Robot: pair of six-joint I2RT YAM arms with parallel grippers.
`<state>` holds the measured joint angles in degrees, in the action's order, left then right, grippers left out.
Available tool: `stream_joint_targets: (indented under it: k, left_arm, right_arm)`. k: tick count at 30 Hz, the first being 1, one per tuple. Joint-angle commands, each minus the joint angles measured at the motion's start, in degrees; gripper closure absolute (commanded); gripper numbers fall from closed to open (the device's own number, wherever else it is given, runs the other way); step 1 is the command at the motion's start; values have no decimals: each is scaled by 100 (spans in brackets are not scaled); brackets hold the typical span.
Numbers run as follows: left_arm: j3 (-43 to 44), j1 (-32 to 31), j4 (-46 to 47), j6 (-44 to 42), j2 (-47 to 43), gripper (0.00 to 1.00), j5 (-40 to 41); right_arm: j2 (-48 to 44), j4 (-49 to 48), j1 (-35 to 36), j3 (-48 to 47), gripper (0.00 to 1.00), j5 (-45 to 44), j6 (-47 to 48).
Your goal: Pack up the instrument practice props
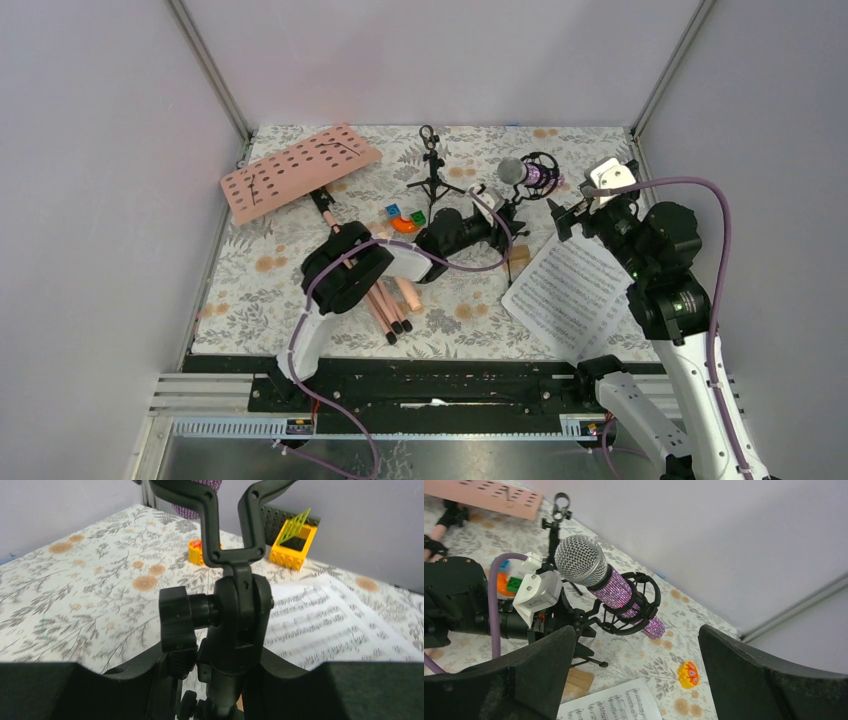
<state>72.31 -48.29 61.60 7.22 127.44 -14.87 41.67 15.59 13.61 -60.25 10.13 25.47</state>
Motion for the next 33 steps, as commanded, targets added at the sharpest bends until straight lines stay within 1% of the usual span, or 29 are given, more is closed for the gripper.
stream_joint_targets:
  k: [1,6,9,12,16,19,22,26,30,32,33]
  left_arm:
    - [-878,4,413,-304,-783,100,-98]
    - [-1720,4,287,-453,-1310,100,-412]
    - [-2299,4,514,-416,-1569,100,-637]
    - [-2844,5,951,-237,-1738,100,-679]
    - [-3256,4,1313,8,-1806,100,-983]
    - [-3375,4,1463,141,-1781,100,-1228]
    - [-3456,4,1579,217,-1791,100,-1264]
    - [-3434,5,1556,236,-1800,100,-1312]
    - [-3363,4,1403,231,-1803,100,-1334]
    - [-3355,-5,1318,192,-1826,100,-1334]
    - [-3347,2,1244,165,-1855,100,-1334]
  right_arm:
    - [-62,-281,-16,110,0,833,-135]
    - [74,-27,-16,219,0,2185,27]
    - [127,-256,-16,433,0,3077,137]
    - [61,-975,-10,904,1,3685,267]
    - [61,-2235,-7,1576,3,4080,411]
    - [183,-2822,45,1828,5,3992,498]
    - [349,-2884,169,1767,6,3775,829]
    - [602,-2553,516,1538,9,3329,1409]
    - [917,-1971,1020,1293,11,2811,2035]
    - [1086,-1924,1229,1217,17,2555,2174]
    - [1155,-1951,1346,1191,22,2425,2207]
